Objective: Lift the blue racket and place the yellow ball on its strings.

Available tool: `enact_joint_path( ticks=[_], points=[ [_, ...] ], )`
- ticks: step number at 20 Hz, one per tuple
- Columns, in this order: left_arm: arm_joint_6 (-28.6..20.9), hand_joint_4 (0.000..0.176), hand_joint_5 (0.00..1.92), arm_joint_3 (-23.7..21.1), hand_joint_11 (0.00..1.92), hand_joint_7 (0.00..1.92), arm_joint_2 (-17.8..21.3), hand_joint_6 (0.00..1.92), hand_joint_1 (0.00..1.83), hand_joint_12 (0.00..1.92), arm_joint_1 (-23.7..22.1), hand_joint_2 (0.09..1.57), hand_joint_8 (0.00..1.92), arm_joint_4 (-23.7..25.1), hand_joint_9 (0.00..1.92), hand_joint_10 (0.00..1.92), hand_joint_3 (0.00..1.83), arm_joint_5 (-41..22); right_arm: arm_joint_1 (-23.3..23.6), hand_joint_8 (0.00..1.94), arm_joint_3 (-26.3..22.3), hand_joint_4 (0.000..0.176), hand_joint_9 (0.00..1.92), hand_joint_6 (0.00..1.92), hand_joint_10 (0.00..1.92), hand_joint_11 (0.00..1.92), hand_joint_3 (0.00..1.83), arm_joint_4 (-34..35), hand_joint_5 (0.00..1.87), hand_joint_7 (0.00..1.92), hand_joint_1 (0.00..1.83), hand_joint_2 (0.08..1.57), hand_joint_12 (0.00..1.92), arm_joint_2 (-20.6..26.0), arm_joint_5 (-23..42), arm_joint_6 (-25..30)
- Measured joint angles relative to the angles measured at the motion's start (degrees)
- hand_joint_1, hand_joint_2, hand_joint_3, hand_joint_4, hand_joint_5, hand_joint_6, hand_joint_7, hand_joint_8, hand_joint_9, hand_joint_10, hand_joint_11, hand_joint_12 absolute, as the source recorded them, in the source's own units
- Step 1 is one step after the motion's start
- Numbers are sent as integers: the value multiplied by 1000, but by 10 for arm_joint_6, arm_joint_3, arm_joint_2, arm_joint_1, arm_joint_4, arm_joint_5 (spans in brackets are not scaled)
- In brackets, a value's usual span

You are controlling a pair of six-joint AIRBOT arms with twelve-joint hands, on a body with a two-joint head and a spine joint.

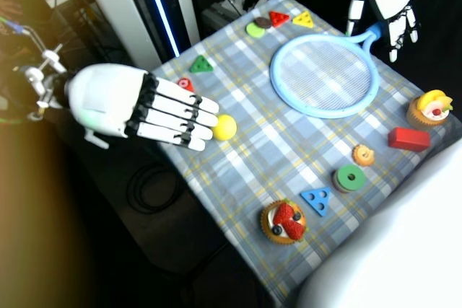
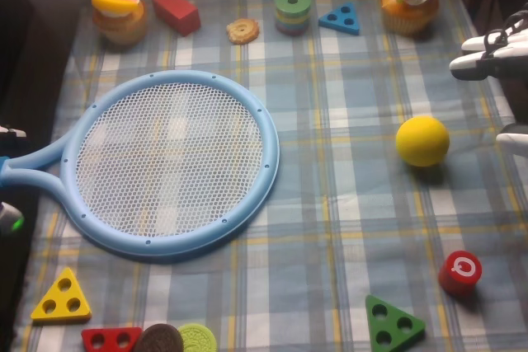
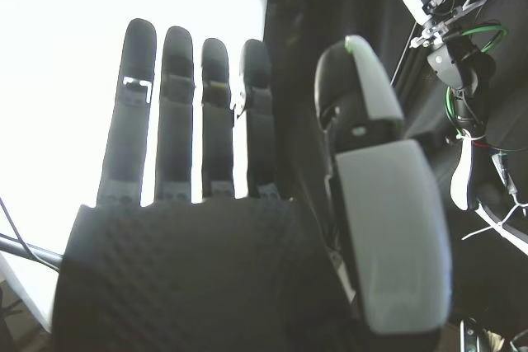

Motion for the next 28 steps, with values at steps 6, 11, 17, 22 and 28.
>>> enact_joint_path(
  ticks=[6,11,17,22,28],
  points=[
    [0,176,483,0,0,640,-3,15,1015,338,0,968,10,-1,499,5,4,3,0,3,0,0,575,0,3,380,0,0,576,574,732,1257,561,0,-1,3],
    [0,43,857,0,382,902,-3,1208,1175,1108,0,1164,1054,-3,915,392,0,3,0,6,0,0,582,3,4,377,0,0,588,591,773,1261,544,0,-1,3],
    [2,176,911,0,985,987,-6,1921,1009,1921,0,1362,1921,-6,1018,1921,11,0,0,6,0,0,595,4,4,393,0,-1,595,614,753,1266,517,0,-1,5],
    [-35,176,937,-15,1417,1268,-8,1921,1393,1921,-1,1265,1921,21,1454,1921,0,-3,0,0,1,0,609,2,3,415,1,-2,598,615,725,1270,501,0,-1,8],
    [-108,176,739,-51,1327,988,24,1921,1695,1921,8,1180,1921,77,1178,1921,0,-38,-1,2,1,0,608,2,1,421,0,-2,605,619,721,1270,483,0,-2,9]
  ],
)
